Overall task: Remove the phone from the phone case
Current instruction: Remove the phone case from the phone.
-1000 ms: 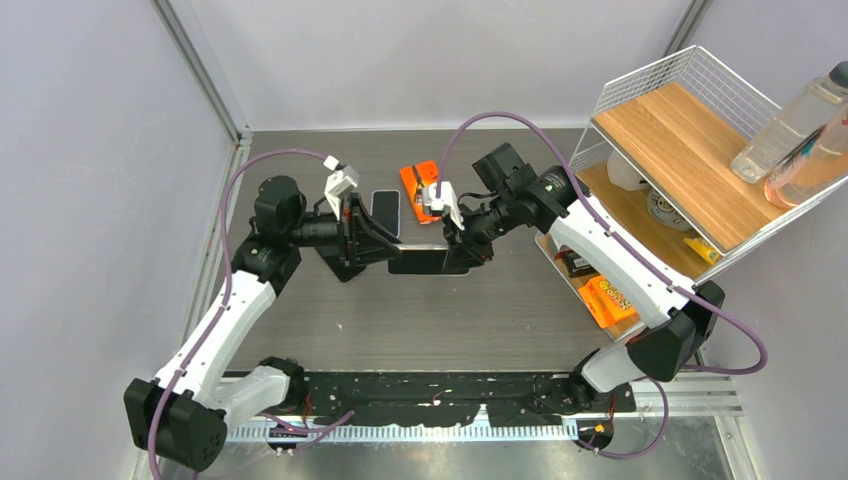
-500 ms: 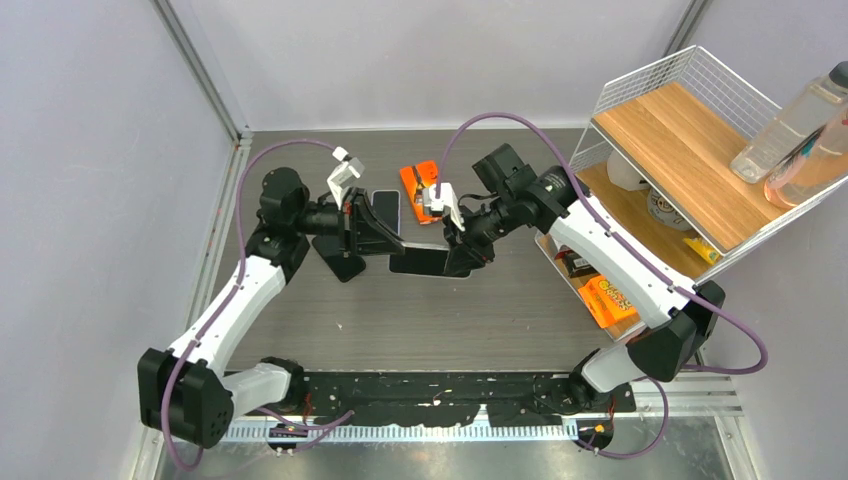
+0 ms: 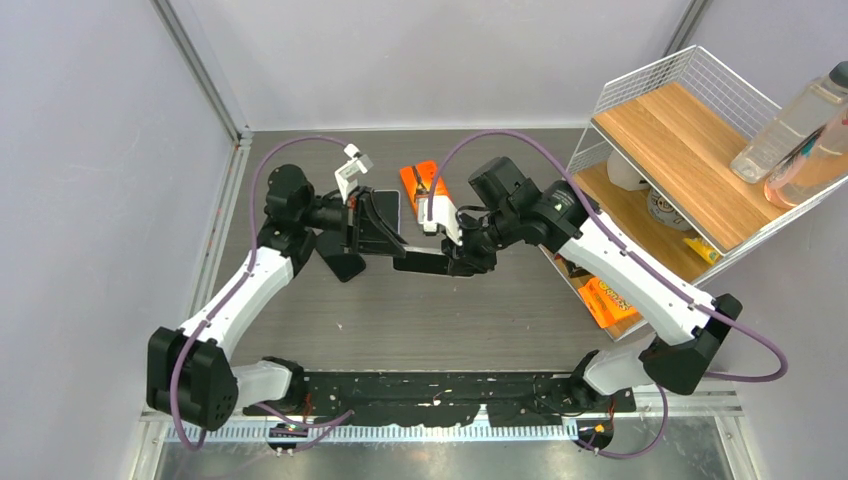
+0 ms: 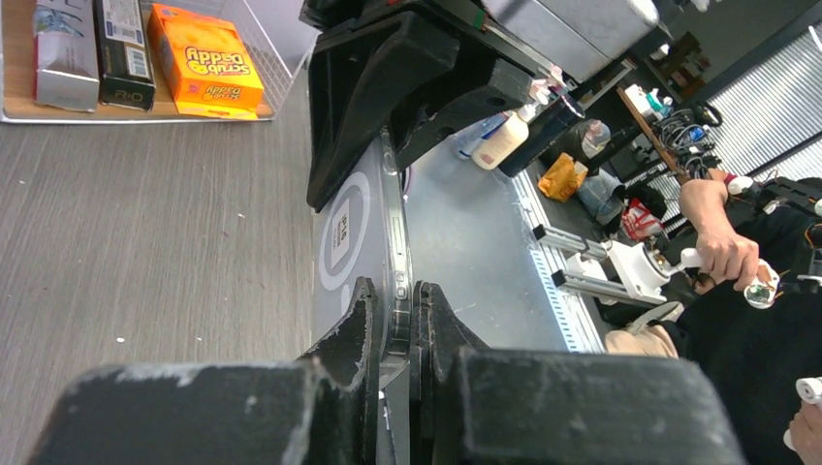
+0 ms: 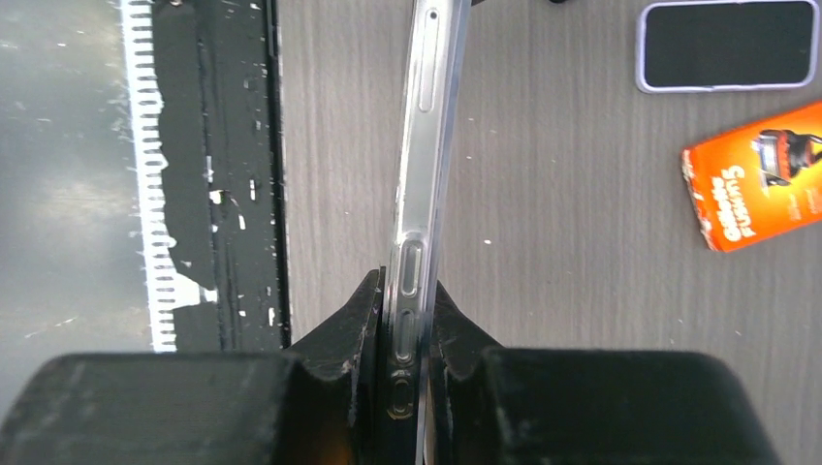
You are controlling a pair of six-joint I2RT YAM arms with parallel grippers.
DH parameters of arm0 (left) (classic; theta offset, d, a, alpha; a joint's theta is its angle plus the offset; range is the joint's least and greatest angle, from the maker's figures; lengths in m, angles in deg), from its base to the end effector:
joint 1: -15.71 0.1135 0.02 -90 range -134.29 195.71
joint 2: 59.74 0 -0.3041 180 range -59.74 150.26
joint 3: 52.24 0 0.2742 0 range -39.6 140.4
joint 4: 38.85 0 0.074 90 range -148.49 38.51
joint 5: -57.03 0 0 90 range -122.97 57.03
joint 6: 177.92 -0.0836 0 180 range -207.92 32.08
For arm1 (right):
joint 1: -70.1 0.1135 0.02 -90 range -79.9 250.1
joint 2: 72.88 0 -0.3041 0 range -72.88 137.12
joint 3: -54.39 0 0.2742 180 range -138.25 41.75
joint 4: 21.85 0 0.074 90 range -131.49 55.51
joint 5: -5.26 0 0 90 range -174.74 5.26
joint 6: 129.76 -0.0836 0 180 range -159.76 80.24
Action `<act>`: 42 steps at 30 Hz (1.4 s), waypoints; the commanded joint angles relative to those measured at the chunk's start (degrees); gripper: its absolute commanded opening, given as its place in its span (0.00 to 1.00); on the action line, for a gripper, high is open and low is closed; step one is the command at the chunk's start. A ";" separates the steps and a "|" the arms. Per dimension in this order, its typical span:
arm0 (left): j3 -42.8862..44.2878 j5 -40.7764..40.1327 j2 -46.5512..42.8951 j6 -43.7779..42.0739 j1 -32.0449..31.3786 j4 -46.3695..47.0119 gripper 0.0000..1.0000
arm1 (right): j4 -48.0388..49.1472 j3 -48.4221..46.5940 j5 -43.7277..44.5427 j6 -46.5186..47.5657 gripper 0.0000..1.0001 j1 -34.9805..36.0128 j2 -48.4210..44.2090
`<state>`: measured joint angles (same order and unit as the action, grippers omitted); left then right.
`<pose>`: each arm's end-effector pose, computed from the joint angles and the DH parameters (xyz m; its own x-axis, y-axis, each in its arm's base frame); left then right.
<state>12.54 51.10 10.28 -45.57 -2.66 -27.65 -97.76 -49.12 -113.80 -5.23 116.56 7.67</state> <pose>0.2313 -0.1644 0.3828 -0.5816 0.1198 -0.8046 0.7843 -0.1800 -0.5937 0.1849 0.2535 0.4031 0.0205 -0.6977 -0.7161 -0.9997 -0.0066 -0.0222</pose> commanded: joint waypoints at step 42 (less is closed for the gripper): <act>2.81 -7.49 21.66 21.39 -0.96 22.69 0.00 | 12.77 3.32 25.27 12.45 0.05 15.08 -6.90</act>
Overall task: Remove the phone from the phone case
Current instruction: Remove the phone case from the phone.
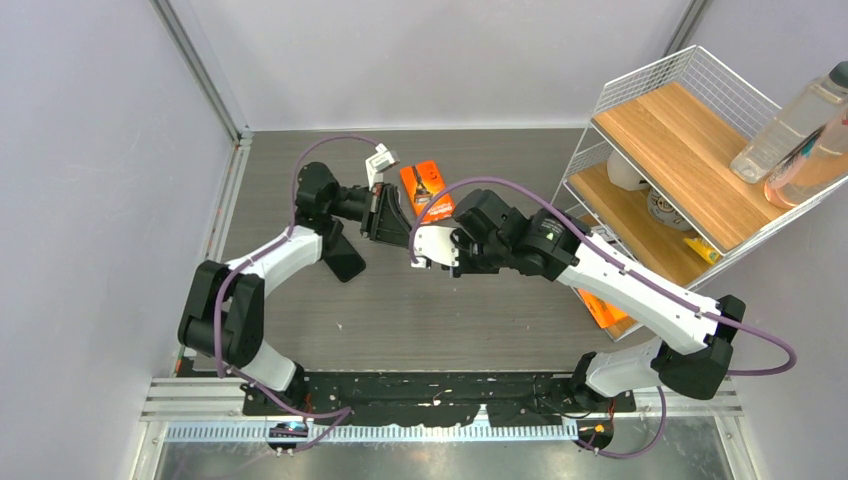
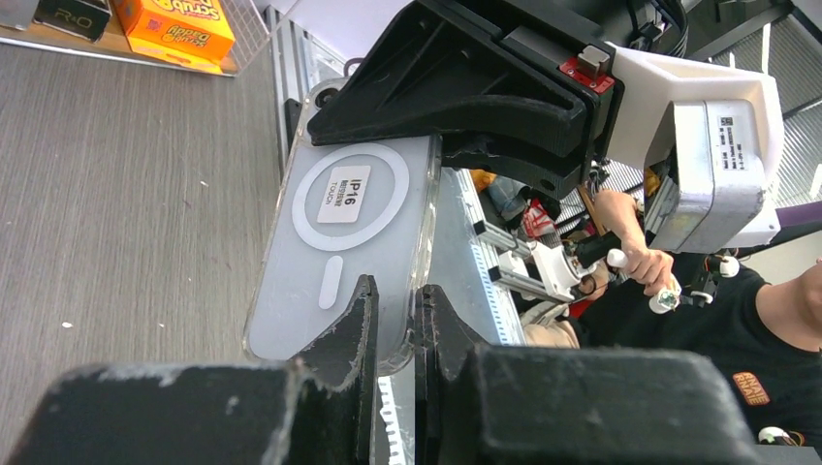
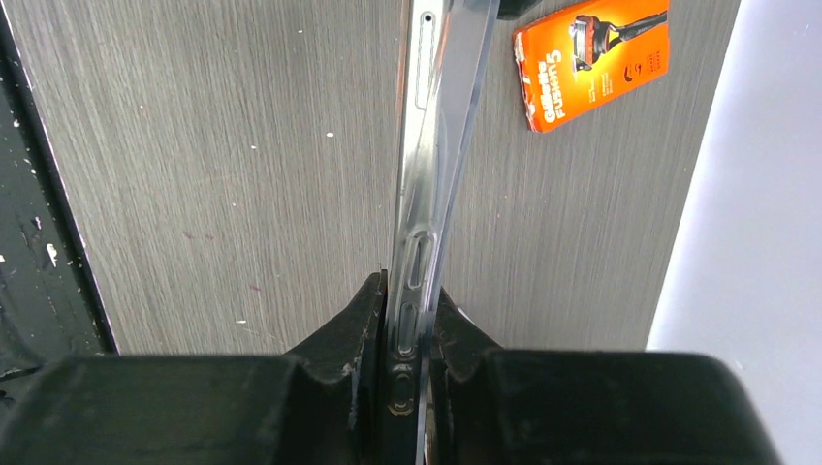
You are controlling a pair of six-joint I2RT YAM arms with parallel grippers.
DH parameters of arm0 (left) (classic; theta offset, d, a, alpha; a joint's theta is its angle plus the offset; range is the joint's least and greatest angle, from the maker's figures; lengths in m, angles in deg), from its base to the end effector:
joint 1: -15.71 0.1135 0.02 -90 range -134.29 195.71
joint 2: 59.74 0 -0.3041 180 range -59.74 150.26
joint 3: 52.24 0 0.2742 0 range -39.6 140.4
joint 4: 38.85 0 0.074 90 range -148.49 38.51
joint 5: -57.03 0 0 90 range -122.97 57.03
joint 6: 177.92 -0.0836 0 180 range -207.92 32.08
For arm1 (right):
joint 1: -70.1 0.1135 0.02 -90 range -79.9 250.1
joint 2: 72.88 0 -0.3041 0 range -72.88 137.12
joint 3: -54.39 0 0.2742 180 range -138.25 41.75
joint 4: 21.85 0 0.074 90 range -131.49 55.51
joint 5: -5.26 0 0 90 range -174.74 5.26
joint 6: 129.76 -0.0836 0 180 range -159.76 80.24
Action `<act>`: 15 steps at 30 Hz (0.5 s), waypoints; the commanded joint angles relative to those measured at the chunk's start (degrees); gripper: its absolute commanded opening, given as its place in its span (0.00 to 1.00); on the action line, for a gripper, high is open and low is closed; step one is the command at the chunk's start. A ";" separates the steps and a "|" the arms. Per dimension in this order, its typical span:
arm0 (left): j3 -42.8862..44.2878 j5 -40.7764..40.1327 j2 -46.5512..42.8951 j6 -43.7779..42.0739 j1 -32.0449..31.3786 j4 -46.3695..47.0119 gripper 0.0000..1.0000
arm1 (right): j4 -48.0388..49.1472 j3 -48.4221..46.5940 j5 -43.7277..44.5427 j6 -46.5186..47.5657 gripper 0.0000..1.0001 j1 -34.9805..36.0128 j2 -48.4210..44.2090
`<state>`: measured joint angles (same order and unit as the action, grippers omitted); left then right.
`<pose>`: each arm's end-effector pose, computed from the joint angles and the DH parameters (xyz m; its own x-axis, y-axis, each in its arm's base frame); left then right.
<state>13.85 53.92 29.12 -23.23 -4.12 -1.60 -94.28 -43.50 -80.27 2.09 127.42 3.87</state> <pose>0.2942 -0.1948 0.3311 -0.7383 0.2141 -0.6396 0.6093 -0.1951 -0.7686 0.1699 0.2527 0.3856 0.2285 -0.8758 -0.4253 -0.8866 -0.0067 -0.4625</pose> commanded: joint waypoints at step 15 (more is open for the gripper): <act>12.26 -12.62 -0.97 -47.96 0.41 -57.71 0.00 | 7.25 -2.19 -11.49 5.09 0.05 4.26 -3.86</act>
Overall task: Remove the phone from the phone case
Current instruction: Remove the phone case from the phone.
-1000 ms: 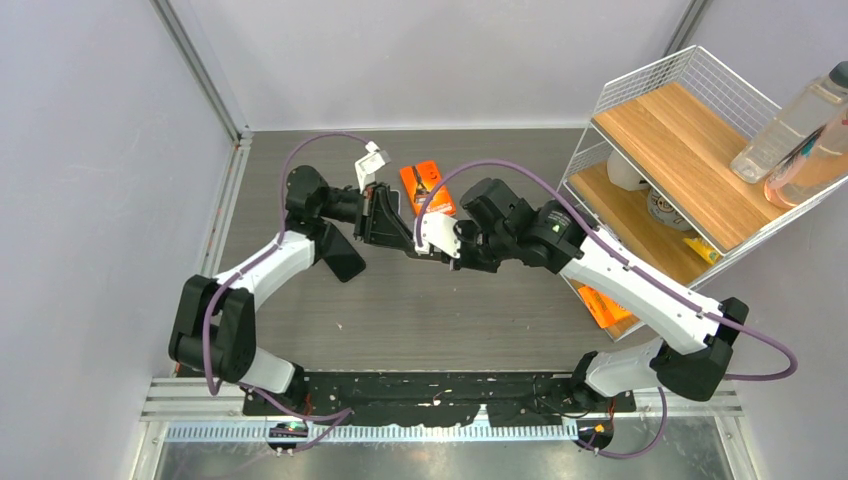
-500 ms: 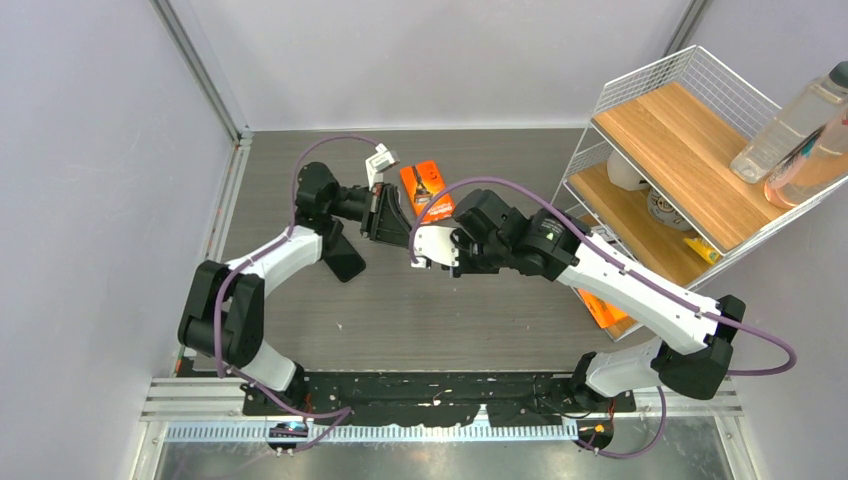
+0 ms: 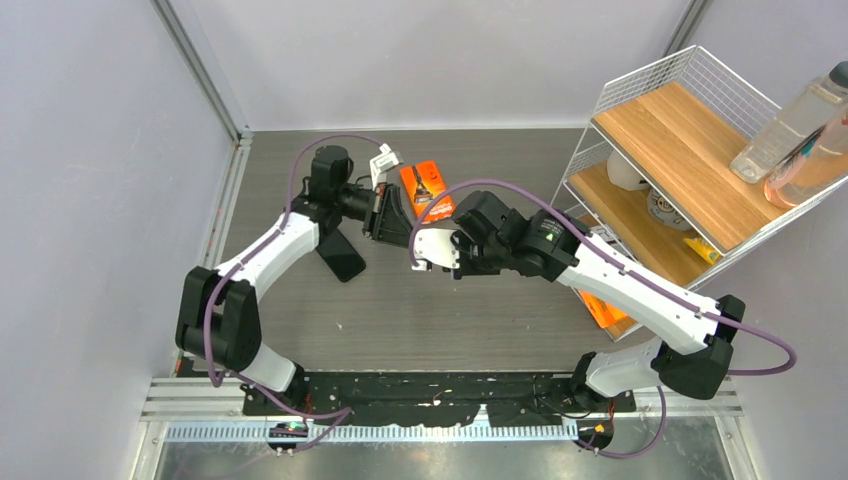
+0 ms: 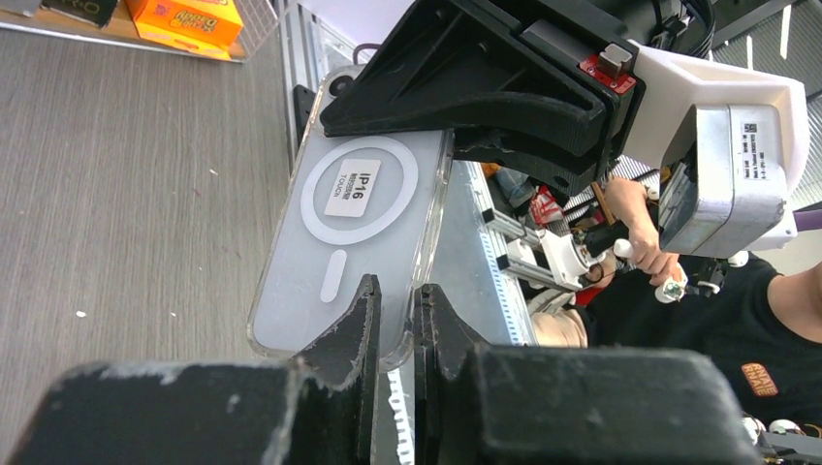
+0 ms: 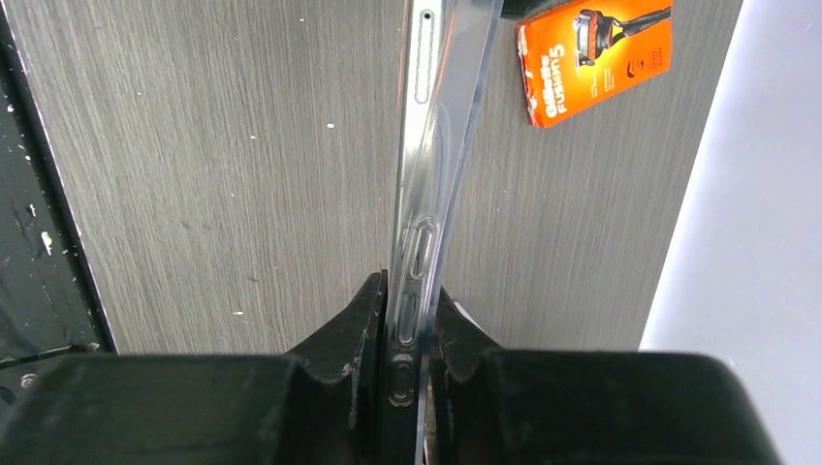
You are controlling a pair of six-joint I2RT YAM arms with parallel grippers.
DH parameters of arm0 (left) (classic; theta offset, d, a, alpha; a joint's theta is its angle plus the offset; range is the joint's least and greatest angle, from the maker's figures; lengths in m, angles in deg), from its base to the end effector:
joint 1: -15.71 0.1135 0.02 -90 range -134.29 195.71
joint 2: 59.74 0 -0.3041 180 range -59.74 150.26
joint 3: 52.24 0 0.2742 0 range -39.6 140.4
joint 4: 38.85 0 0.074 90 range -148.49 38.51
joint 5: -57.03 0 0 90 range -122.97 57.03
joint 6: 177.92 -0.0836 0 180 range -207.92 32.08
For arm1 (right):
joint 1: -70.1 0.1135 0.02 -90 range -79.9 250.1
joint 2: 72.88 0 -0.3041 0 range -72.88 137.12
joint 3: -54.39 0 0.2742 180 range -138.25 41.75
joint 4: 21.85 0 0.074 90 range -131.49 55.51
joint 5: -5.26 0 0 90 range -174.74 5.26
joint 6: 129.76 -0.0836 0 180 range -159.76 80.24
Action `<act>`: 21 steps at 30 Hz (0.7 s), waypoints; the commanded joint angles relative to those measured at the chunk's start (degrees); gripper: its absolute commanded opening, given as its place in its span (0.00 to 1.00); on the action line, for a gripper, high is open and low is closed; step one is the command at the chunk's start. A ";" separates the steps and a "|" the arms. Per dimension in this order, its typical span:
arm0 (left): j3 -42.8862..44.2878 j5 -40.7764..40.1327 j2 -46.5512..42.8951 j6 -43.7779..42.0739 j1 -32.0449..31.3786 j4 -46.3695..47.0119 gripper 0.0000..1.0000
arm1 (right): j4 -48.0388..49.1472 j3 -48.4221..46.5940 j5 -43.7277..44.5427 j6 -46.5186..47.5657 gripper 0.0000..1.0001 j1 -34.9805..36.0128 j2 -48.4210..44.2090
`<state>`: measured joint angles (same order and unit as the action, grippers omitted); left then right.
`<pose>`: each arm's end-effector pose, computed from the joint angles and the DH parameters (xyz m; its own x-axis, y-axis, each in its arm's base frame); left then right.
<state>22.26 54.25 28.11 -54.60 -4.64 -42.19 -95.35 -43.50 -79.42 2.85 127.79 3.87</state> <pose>0.2993 -0.2001 0.3317 -0.7270 0.2412 -0.6428 0.6158 -0.1852 -0.7659 0.1680 0.2512 0.3839 0.2377 -0.8853 -0.3998 -0.8836 -0.0262 -0.4675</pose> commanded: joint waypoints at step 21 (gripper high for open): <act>25.33 -20.16 -0.73 -71.52 1.02 -77.09 0.84 | 5.97 -0.88 -26.92 0.58 0.05 -7.87 -3.45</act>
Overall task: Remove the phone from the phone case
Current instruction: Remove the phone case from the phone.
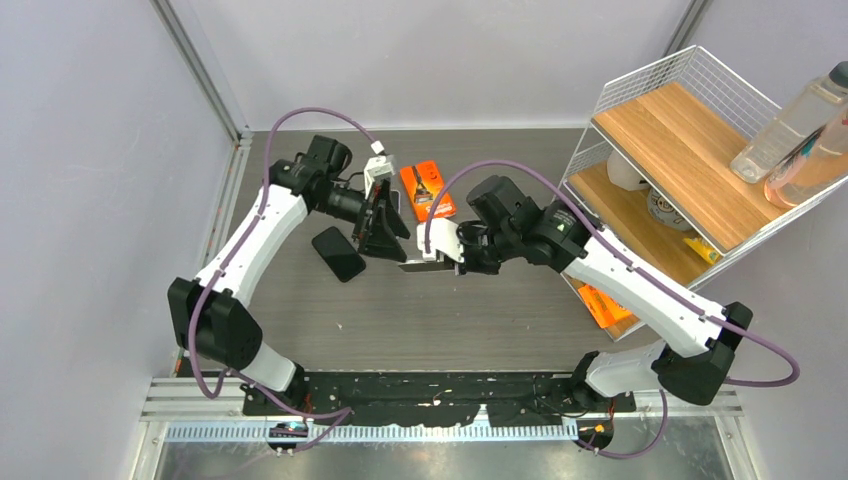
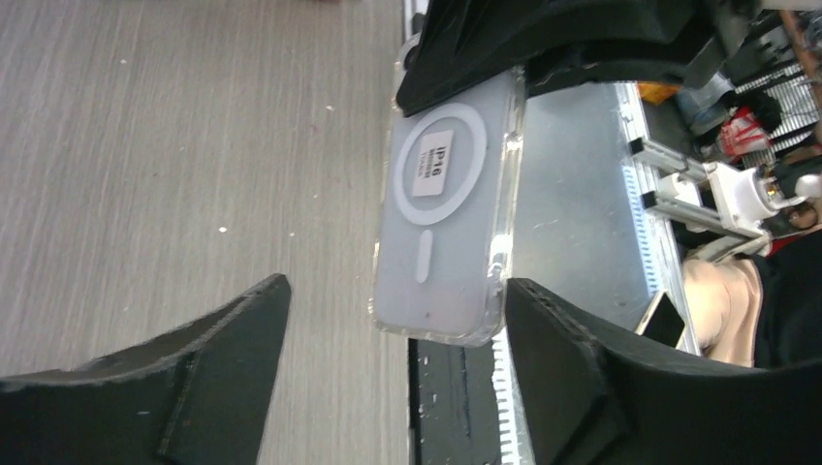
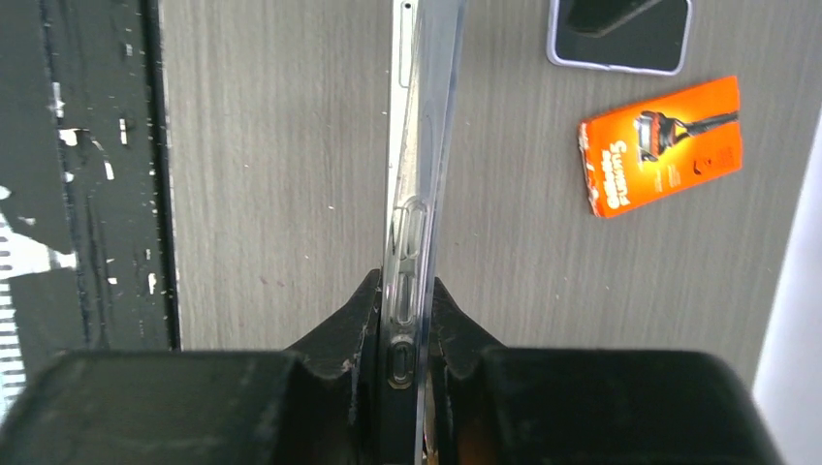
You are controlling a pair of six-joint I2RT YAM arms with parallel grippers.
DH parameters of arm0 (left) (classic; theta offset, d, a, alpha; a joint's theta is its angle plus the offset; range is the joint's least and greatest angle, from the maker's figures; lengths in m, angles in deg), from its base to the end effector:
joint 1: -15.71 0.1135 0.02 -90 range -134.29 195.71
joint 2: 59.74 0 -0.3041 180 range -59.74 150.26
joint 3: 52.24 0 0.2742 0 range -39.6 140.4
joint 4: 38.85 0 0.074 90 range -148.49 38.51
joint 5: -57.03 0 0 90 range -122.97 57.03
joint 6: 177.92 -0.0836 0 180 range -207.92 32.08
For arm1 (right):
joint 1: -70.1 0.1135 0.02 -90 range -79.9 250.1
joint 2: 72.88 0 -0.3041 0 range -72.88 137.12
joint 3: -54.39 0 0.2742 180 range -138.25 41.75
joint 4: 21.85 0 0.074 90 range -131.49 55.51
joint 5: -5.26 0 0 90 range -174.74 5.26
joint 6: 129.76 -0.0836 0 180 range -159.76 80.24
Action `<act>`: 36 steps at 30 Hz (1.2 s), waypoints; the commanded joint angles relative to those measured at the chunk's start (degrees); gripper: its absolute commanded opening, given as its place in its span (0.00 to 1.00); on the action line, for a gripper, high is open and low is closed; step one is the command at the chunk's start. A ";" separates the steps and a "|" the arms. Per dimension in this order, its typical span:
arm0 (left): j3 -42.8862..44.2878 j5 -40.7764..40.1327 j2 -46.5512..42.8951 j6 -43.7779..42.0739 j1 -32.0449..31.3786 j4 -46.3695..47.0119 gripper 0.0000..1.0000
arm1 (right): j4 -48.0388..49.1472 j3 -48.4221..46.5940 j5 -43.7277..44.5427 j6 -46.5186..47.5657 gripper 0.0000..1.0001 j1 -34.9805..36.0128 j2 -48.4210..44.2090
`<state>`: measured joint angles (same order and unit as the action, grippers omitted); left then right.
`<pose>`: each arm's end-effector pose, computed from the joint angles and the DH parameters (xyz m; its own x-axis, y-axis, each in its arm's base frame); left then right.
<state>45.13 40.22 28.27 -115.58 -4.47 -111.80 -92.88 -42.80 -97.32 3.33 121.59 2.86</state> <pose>0.2762 -0.1868 0.3741 -0.5127 0.3315 -0.7920 0.8326 -0.0331 -0.5529 0.1733 0.2470 0.3900 0.2356 -0.7747 -0.5868 -0.9458 -0.0439 -0.3219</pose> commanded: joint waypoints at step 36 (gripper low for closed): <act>-8.18 -7.63 -27.07 -3.25 0.50 0.84 0.98 | -2.11 -9.59 -33.13 -6.72 0.05 -15.01 3.87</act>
<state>35.05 30.51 2.93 -124.58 -4.01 -113.46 -97.56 -50.58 -127.48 -2.20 106.77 7.39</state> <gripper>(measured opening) 0.983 0.205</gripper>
